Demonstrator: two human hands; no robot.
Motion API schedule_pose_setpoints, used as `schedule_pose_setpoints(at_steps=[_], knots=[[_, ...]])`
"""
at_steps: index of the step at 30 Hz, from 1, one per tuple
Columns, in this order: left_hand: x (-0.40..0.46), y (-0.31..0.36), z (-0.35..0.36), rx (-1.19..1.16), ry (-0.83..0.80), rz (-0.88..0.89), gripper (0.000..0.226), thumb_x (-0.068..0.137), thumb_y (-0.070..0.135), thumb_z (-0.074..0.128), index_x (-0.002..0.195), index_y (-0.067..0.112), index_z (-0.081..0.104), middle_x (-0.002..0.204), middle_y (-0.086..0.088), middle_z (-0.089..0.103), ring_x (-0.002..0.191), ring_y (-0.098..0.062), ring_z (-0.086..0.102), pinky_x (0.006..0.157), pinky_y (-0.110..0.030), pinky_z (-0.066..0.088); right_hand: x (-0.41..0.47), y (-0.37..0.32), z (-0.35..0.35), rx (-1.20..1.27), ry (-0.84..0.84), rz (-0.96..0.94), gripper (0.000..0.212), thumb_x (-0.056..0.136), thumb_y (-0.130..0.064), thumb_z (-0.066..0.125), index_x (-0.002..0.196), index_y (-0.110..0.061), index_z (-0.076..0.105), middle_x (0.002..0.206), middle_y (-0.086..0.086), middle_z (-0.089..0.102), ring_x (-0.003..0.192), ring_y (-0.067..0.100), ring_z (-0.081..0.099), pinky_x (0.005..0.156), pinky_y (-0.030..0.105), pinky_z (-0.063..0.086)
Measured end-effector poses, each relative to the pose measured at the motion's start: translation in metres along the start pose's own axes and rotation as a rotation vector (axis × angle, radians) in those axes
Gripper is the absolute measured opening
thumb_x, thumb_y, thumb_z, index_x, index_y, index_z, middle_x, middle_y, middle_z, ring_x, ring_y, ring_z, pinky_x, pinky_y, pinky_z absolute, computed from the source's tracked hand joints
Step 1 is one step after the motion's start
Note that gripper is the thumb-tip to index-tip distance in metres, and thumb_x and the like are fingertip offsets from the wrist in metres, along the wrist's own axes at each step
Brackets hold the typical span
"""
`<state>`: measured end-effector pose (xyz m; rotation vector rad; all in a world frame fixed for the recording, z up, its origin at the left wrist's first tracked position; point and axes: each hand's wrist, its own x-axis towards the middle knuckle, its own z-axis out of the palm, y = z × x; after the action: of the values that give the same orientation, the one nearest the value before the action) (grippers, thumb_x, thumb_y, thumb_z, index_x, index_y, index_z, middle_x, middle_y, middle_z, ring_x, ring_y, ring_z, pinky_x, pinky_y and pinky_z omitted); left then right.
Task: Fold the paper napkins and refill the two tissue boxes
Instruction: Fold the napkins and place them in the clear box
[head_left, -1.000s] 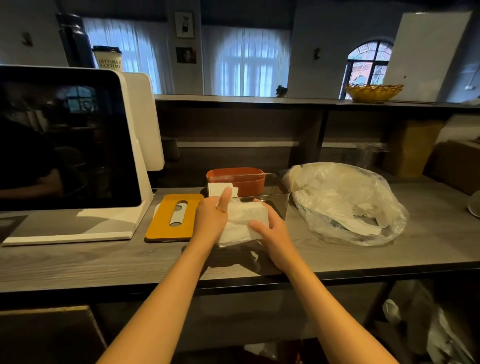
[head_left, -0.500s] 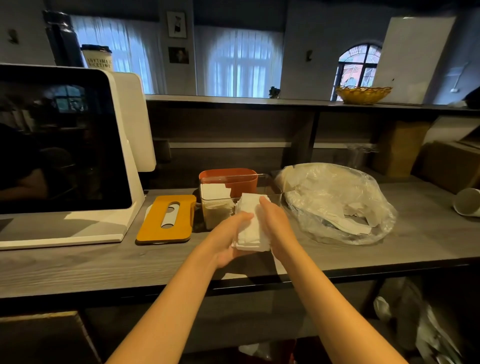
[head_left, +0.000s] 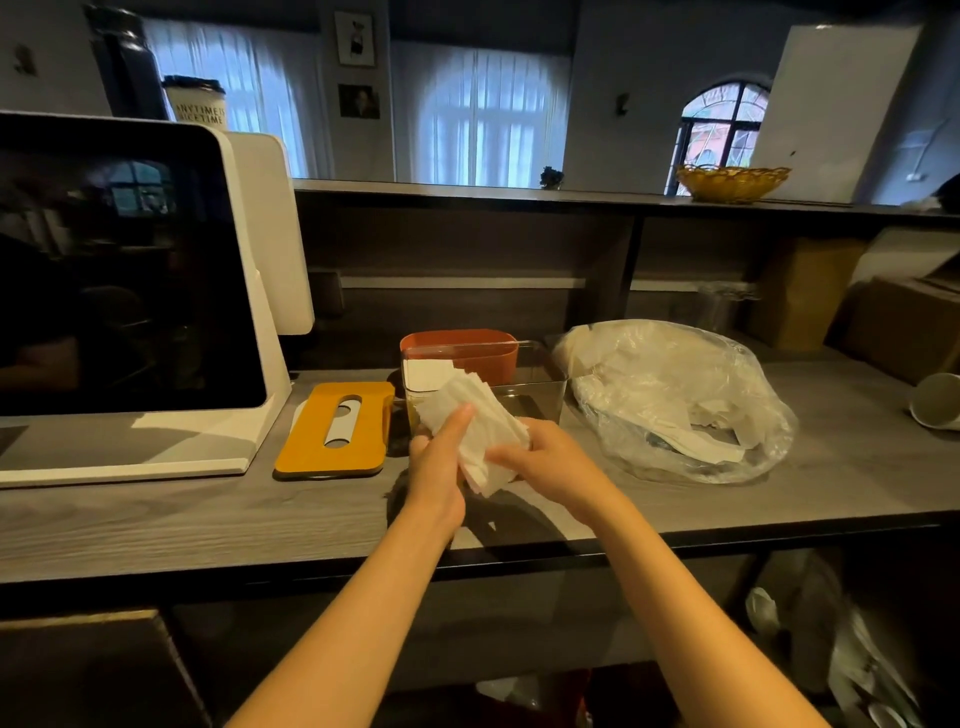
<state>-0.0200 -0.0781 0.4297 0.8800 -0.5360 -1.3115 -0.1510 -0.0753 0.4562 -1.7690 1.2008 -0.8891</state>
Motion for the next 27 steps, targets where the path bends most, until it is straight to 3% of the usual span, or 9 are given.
schedule_pose_setpoints(at_steps=[4, 6, 8, 10, 13, 16, 19, 23, 27], knots=[[0.012, 0.007, -0.030, 0.323, -0.285, 0.121, 0.048, 0.089, 0.010, 0.071, 0.133, 0.023, 0.056, 0.125, -0.009, 0.068, 0.110, -0.025, 0.069, 0.082, -0.038, 0.061, 0.004, 0.013, -0.027, -0.002, 0.039, 0.008, 0.030, 0.090, -0.015, 0.070, 0.120, -0.022, 0.067, 0.105, -0.007, 0.072, 0.096, 0.008, 0.068, 0.086, 0.030, 0.057], [0.015, 0.010, -0.036, 0.514, -0.346, 0.153, 0.050, 0.087, 0.007, 0.074, 0.130, 0.025, 0.056, 0.125, -0.006, 0.068, 0.113, -0.023, 0.067, 0.084, -0.035, 0.061, 0.009, 0.024, -0.030, 0.023, 0.129, 0.019, 0.042, 0.088, -0.017, 0.074, 0.128, -0.023, 0.062, 0.111, -0.010, 0.070, 0.102, 0.007, 0.067, 0.087, 0.031, 0.059], [0.016, 0.011, -0.034, 0.692, -0.356, 0.208, 0.051, 0.087, 0.005, 0.073, 0.127, 0.029, 0.053, 0.124, 0.000, 0.064, 0.111, -0.015, 0.064, 0.077, -0.021, 0.058, 0.013, 0.035, -0.027, 0.019, 0.158, 0.004, 0.048, 0.088, -0.017, 0.074, 0.132, -0.023, 0.058, 0.117, -0.010, 0.068, 0.109, 0.010, 0.066, 0.089, 0.033, 0.059], [0.017, 0.007, -0.028, 0.785, -0.292, 0.246, 0.054, 0.090, 0.003, 0.068, 0.133, 0.029, 0.048, 0.126, 0.001, 0.057, 0.107, -0.010, 0.058, 0.065, -0.012, 0.054, 0.011, 0.043, -0.018, 0.062, 0.143, -0.024, 0.047, 0.091, -0.015, 0.069, 0.134, -0.026, 0.055, 0.122, -0.008, 0.063, 0.113, 0.011, 0.063, 0.089, 0.030, 0.058], [0.018, -0.006, -0.019, 0.720, -0.160, 0.253, 0.052, 0.096, 0.009, 0.059, 0.142, 0.027, 0.044, 0.131, -0.001, 0.050, 0.103, -0.009, 0.054, 0.057, -0.011, 0.050, 0.009, 0.045, -0.004, 0.164, 0.125, -0.044, 0.054, 0.096, -0.017, 0.063, 0.143, -0.034, 0.043, 0.128, -0.019, 0.050, 0.112, 0.000, 0.055, 0.083, 0.014, 0.052], [0.017, -0.020, -0.007, 0.599, -0.047, 0.318, 0.037, 0.101, 0.023, 0.054, 0.138, 0.026, 0.048, 0.132, 0.000, 0.052, 0.111, -0.014, 0.055, 0.070, -0.018, 0.051, 0.019, 0.042, 0.016, 0.343, 0.296, -0.026, 0.045, 0.096, -0.024, 0.063, 0.139, -0.031, 0.050, 0.127, -0.015, 0.054, 0.113, 0.005, 0.056, 0.087, 0.020, 0.052], [0.019, -0.029, 0.004, 0.573, 0.087, 0.372, 0.027, 0.102, 0.031, 0.053, 0.129, 0.025, 0.055, 0.130, 0.001, 0.055, 0.115, -0.018, 0.056, 0.086, -0.033, 0.056, 0.032, 0.039, 0.031, 0.378, 0.510, 0.003, 0.022, 0.092, -0.022, 0.068, 0.114, -0.021, 0.066, 0.108, -0.004, 0.066, 0.099, 0.012, 0.064, 0.076, 0.024, 0.055], [0.024, -0.027, 0.002, 0.554, 0.221, 0.450, 0.009, 0.101, 0.025, 0.055, 0.108, 0.024, 0.062, 0.112, 0.002, 0.064, 0.105, -0.016, 0.062, 0.070, -0.019, 0.048, 0.040, 0.040, 0.034, 0.334, 0.622, 0.015, 0.005, 0.091, -0.016, 0.066, 0.088, -0.014, 0.069, 0.086, -0.001, 0.067, 0.083, 0.014, 0.062, 0.067, 0.023, 0.048], [0.028, -0.028, -0.001, 0.555, 0.203, 0.414, 0.015, 0.103, 0.026, 0.050, 0.111, 0.026, 0.062, 0.109, 0.004, 0.064, 0.102, -0.016, 0.063, 0.079, -0.034, 0.058, 0.040, 0.043, 0.030, 0.481, 0.699, 0.118, 0.009, 0.092, -0.016, 0.056, 0.094, -0.013, 0.064, 0.093, 0.003, 0.065, 0.086, 0.018, 0.060, 0.067, 0.029, 0.048]])
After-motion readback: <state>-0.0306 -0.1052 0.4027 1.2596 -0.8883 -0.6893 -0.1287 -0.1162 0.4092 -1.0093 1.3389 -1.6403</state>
